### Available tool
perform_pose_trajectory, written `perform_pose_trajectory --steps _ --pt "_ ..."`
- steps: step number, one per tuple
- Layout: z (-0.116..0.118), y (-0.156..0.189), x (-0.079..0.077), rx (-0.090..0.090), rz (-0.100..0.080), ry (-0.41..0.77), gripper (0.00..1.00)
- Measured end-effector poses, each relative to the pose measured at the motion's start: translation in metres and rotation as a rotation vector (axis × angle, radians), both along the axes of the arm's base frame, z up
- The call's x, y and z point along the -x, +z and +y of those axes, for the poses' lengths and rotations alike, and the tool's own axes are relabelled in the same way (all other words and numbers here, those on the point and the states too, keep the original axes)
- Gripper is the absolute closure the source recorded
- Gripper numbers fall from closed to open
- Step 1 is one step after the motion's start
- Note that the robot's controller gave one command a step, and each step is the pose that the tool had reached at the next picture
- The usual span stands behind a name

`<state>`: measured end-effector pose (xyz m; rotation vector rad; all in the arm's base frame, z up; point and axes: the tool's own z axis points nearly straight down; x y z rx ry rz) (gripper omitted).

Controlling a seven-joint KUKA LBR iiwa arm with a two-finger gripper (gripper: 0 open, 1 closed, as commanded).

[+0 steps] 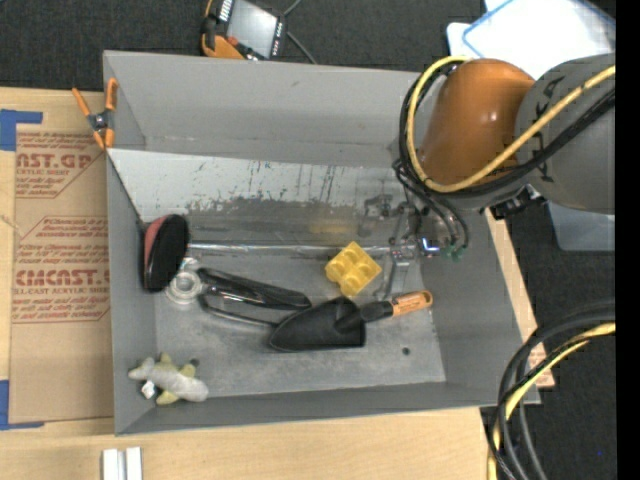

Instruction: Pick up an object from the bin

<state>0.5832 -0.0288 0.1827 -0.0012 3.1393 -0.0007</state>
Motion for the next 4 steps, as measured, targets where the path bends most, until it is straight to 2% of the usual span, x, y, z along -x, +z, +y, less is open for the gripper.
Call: perform_pose_trajectory --steps 1,2,3,4 --pt "0.0 0.0 0.0 0.0 -0.001 -0.001 0.0" --pt "0.021 -0.076 0.014 -0.002 0.004 -0.065 0.0" --pt "0.016 -0.077 0.004 -0.001 -0.015 -0.064 0.0" --pt "0.02 -0.096 -0.003 -0.006 -0.02 -0.097 0.0"
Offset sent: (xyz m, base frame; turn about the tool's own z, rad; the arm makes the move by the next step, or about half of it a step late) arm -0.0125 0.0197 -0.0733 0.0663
